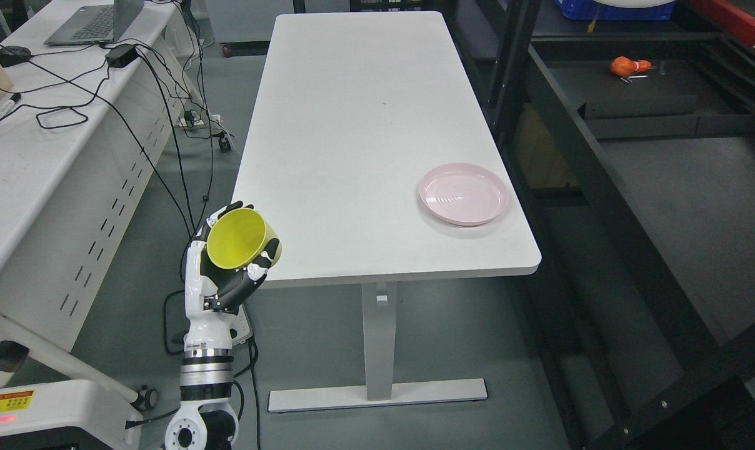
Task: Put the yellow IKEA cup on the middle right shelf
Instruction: 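Turn toward the black shelves, carrying the cup in the left hand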
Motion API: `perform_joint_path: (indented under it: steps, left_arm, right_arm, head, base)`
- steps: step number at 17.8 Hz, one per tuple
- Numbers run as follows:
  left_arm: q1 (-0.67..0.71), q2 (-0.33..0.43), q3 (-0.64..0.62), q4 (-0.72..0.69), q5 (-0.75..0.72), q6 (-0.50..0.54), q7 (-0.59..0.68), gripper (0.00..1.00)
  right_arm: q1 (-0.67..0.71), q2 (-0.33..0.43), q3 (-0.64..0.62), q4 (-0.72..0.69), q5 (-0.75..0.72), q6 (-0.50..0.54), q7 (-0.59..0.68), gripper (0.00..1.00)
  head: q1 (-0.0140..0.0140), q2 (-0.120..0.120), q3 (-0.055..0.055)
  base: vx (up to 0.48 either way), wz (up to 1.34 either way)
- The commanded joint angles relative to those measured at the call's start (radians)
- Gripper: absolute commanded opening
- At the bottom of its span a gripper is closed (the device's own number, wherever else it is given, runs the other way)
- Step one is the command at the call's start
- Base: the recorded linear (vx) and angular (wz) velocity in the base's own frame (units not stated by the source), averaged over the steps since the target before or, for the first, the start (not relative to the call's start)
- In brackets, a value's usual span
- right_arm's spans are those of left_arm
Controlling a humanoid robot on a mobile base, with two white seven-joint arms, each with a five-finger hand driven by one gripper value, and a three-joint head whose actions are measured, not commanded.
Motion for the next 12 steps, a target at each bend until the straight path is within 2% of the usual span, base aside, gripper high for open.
perform_joint_path:
  steps: [1, 7, 12]
  left_arm:
    - [0.002, 0.017, -0.057, -0.013, 0.000, -0.002, 0.000, 0.01]
    - [0.002, 0.017, -0.093, -0.012, -0.001, -0.003, 0.000, 0.01]
    - [0.002, 0.017, -0.156, -0.013, 0.000, -0.045, 0.000, 0.02]
  right_arm:
    - [0.014, -0.017, 0.017, 0.000, -0.025, 0.001, 0.001, 0.99]
    - [0.014, -0.017, 0.017, 0.000, -0.025, 0.001, 0.001, 0.99]
    - [0.014, -0.017, 0.017, 0.000, -0.025, 0.001, 0.001, 0.99]
  head:
    - [0.0000, 0.000, 0.000]
    - [0.0000, 0.000, 0.000]
    - [0.0000, 0.000, 0.000]
  base:
    - [-0.219, -0.14]
    - [-0.213, -0.31]
    - [-0.205, -0.52]
